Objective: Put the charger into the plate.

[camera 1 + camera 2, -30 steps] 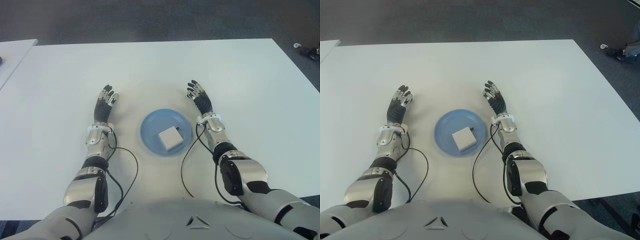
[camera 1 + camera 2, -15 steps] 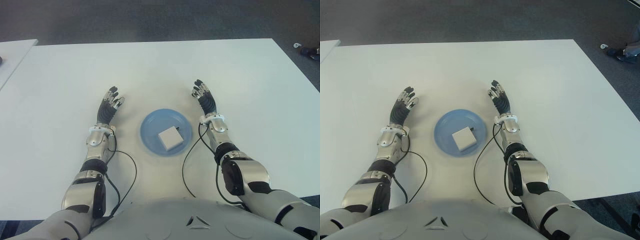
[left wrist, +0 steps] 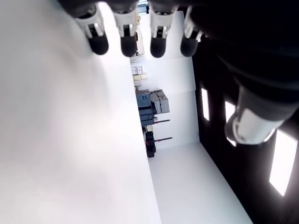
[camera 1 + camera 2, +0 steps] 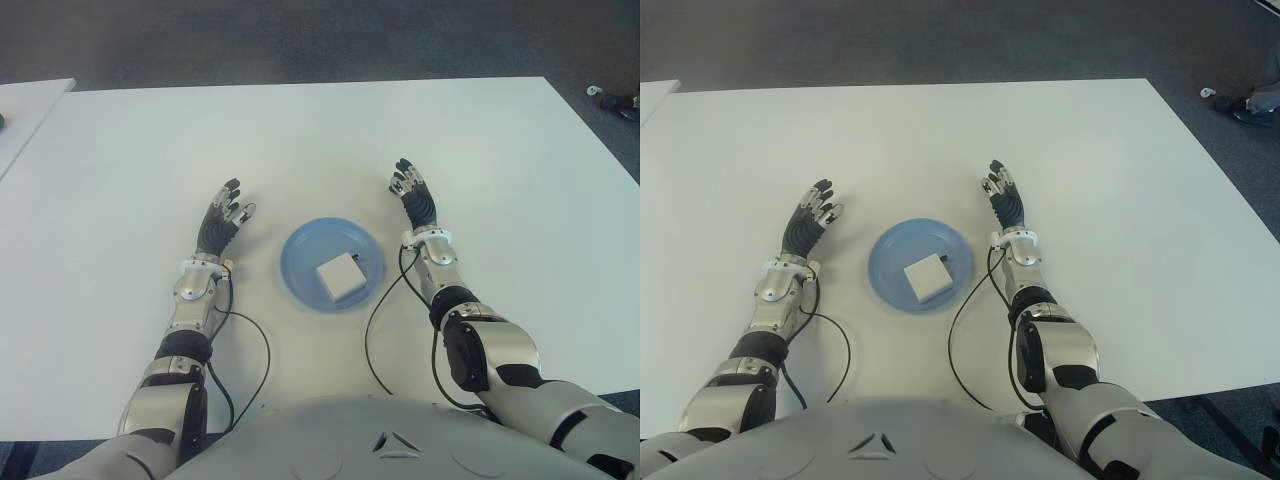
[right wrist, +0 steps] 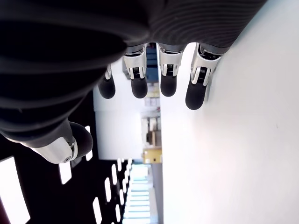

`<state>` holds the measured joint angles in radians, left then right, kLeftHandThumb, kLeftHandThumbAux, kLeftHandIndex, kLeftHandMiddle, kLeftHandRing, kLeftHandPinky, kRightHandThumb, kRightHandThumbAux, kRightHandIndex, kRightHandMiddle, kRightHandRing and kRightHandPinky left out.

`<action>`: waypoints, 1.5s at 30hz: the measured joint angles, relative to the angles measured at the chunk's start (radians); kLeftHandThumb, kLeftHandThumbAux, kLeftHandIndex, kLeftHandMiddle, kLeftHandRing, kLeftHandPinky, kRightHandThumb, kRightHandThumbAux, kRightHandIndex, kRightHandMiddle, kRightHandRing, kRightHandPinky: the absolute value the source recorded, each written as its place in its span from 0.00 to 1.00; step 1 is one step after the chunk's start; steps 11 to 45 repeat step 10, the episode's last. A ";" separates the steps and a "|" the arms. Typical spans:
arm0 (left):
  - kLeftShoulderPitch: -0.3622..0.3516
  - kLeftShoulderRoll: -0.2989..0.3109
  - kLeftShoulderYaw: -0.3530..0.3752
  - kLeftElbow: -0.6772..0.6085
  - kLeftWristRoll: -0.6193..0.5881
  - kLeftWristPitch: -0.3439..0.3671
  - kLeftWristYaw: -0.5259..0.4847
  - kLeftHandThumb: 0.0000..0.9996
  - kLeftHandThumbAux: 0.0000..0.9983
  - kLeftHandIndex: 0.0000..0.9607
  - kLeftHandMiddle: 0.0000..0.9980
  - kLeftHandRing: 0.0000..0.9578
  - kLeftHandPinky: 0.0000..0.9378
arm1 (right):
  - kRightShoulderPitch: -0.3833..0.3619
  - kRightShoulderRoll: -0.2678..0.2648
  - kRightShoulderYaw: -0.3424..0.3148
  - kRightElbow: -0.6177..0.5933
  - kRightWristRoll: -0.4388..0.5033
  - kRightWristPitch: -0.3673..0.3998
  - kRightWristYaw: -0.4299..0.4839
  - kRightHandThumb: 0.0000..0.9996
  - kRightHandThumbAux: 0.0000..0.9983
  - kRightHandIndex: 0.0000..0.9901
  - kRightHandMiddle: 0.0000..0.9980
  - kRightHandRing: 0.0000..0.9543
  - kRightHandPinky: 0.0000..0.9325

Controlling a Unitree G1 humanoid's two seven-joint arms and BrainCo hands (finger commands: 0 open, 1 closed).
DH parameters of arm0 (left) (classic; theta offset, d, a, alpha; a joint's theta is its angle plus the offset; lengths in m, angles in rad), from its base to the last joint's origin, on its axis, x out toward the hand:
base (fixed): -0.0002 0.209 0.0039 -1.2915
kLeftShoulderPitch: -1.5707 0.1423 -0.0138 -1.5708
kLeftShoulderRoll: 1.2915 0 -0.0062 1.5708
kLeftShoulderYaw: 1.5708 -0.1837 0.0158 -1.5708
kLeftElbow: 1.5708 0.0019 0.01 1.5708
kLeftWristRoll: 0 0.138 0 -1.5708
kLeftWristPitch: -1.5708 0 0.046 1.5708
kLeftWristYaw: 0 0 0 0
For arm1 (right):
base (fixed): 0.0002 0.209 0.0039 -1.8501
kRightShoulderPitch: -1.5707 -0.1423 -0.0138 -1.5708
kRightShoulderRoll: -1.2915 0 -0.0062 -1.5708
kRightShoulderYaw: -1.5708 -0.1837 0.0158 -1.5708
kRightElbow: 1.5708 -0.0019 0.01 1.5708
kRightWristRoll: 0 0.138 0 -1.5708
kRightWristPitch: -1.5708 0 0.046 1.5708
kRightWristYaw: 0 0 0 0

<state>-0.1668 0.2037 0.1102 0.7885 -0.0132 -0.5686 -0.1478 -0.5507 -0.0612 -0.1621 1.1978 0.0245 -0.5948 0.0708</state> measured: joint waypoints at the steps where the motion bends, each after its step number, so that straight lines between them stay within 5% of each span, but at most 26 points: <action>1: 0.003 0.000 -0.002 -0.003 0.003 -0.003 0.000 0.17 0.54 0.00 0.00 0.00 0.01 | 0.000 0.000 0.000 -0.001 0.000 0.001 -0.001 0.02 0.52 0.00 0.07 0.05 0.03; 45: 0.009 0.002 -0.018 -0.010 0.033 -0.031 0.006 0.18 0.48 0.00 0.00 0.00 0.05 | 0.006 0.000 -0.001 -0.012 0.001 0.008 -0.009 0.03 0.54 0.00 0.07 0.04 0.02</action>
